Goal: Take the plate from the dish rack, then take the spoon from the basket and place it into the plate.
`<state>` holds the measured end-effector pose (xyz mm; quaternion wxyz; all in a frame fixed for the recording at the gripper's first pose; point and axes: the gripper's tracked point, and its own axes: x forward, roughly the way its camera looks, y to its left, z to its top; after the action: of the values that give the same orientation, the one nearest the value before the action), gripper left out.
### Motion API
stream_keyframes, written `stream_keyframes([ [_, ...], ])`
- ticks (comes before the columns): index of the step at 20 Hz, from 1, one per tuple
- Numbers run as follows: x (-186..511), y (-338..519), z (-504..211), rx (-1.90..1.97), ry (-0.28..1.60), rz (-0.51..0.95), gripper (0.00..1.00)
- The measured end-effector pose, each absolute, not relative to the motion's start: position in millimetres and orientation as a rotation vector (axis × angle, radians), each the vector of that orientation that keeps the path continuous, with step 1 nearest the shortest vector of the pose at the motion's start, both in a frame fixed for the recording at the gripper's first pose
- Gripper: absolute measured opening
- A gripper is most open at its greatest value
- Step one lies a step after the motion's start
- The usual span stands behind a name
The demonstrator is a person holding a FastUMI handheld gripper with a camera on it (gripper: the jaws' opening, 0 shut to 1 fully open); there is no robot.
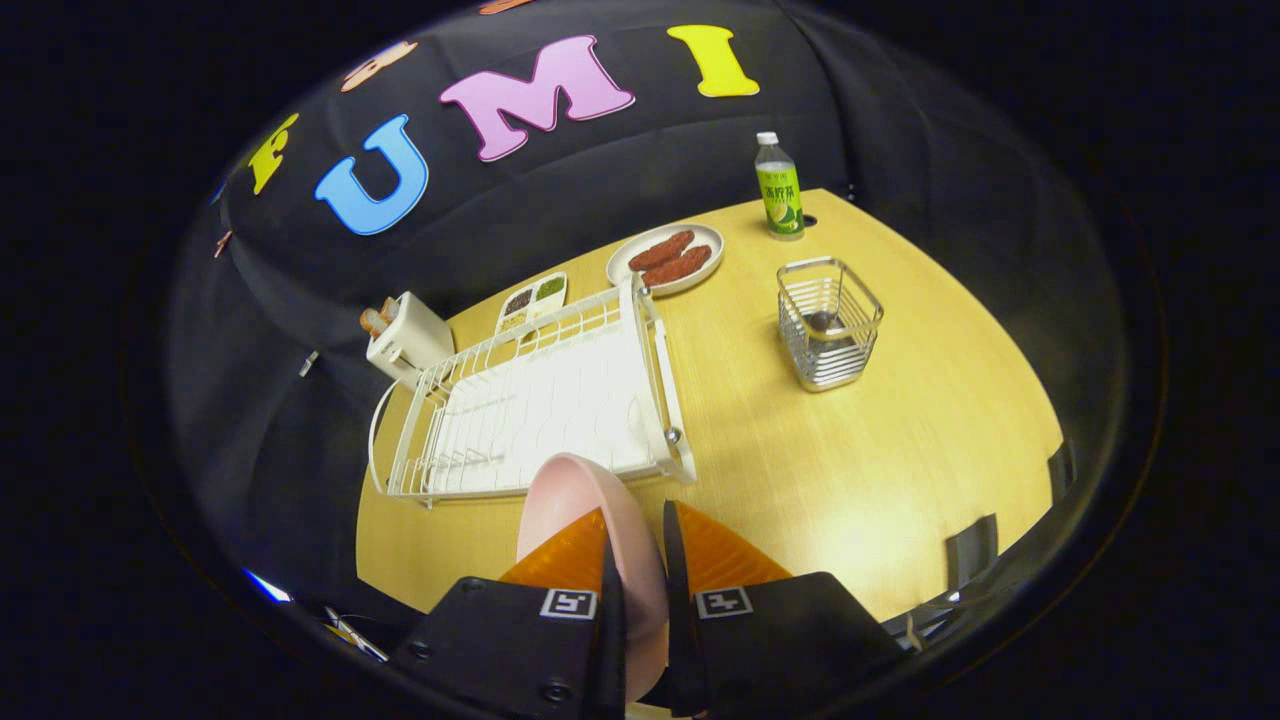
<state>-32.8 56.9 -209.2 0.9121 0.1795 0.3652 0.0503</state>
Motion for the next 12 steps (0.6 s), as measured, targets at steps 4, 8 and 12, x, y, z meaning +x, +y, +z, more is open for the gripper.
stream_keyframes([
  [4,-25.1,61.9,-246.2,0.489,0.798,0.116,0.21],
  [8,-21.0,59.5,-267.4,0.439,0.805,0.154,0.22],
  [12,-20.7,54.8,-279.2,0.476,0.837,0.184,0.24],
])
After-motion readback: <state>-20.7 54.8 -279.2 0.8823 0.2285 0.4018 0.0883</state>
